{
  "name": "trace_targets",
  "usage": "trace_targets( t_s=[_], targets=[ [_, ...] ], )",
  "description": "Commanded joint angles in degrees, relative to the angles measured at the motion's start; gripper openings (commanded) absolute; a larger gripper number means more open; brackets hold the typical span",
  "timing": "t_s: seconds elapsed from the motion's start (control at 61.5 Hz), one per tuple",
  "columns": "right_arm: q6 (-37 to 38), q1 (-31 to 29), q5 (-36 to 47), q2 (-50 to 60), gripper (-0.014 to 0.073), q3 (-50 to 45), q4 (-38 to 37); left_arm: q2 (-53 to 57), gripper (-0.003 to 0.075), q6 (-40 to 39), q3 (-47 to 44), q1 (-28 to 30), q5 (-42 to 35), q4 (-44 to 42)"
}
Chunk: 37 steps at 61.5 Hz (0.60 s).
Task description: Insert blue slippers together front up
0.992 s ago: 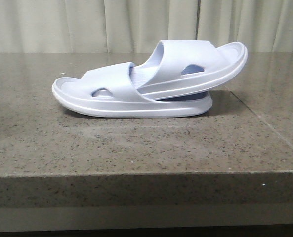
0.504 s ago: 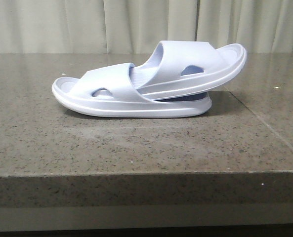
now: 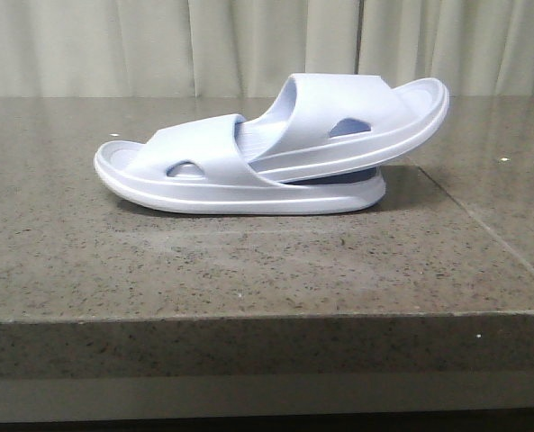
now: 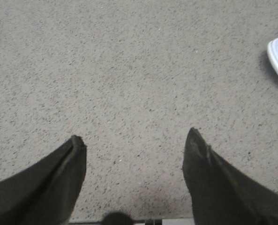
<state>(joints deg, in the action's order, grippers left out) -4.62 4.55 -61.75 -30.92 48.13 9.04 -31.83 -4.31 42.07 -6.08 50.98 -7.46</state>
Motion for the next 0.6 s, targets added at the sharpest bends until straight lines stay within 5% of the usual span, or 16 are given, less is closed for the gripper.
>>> trace_targets(
  t_s=[0.0,0.13,0.358,0.504,0.586],
  targets=[
    [0.2,-0.1,3.9,-0.2,0.0636,1.3,0.6,-0.1,0.0434,-0.8,1.4,-0.5,-5.9,1.0],
    [0.2,-0.1,3.9,-0.2,0.0494,1.3,0.6,-0.1,0.0343,-0.8,1.4,-0.5,-6.8,2.7],
    [0.2,-0.1,3.9,-0.2,0.012,1.3,0.7,-0.1,0.0101,-0.8,1.4,-0.5,-9.8,6.1],
    [0.2,-0.1,3.8,-0.2,-0.0019,1.3,0.9,-0.1,-0.0017,-0.8,1.4,-0.5,-10.7,6.1],
    [0.2,-0.1,3.8,-0.2,-0.0069,1.3,0.9,-0.1,-0.002,-0.8,1.4,-0.5,-11.5,5.9]
  ],
)
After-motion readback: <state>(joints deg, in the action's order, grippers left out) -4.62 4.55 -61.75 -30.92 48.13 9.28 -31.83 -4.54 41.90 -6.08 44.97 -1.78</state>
